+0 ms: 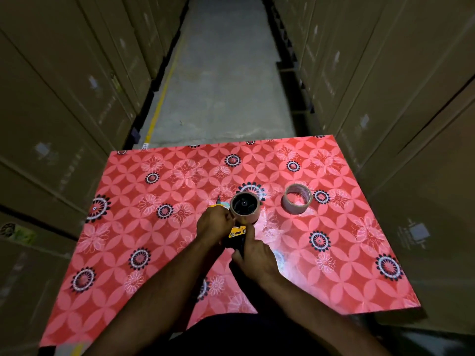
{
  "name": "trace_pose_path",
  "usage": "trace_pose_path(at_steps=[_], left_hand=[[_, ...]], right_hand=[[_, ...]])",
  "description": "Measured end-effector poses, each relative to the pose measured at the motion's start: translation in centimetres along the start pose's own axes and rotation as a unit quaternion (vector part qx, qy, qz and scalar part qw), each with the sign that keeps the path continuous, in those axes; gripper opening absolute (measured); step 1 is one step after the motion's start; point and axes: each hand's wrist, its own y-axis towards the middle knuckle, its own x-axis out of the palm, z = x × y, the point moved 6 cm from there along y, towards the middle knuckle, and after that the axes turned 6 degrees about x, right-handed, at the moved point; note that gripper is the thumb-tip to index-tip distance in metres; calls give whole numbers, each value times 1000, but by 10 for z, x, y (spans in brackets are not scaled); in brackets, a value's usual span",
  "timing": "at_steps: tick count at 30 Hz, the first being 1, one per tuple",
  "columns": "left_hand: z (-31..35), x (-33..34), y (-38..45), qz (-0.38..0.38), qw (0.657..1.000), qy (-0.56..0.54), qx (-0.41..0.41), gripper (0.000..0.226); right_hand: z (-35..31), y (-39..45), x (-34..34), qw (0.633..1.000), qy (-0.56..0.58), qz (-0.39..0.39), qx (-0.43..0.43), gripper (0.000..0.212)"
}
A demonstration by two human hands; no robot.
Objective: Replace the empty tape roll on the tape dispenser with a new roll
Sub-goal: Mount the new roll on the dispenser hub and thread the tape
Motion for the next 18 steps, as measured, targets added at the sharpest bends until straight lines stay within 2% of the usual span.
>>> trace_pose_path(at_steps=[2,7,13,18], left_hand=[[-4,-1,-1,1,1000,-7,0,26],[-15,-10,-10,0,1000,-9,15,13],[-13,-16,-29,14,998,41,55,29],[-27,-14,-55,36,996,-63,49,23]], right_hand=[[0,0,5,999,-39,16,-11,75],[3,-1,9,997,-69,25,-14,76],[8,-3,16,998,-56,-13,23,78],[18,4,14,996,-19,-48,73,58]])
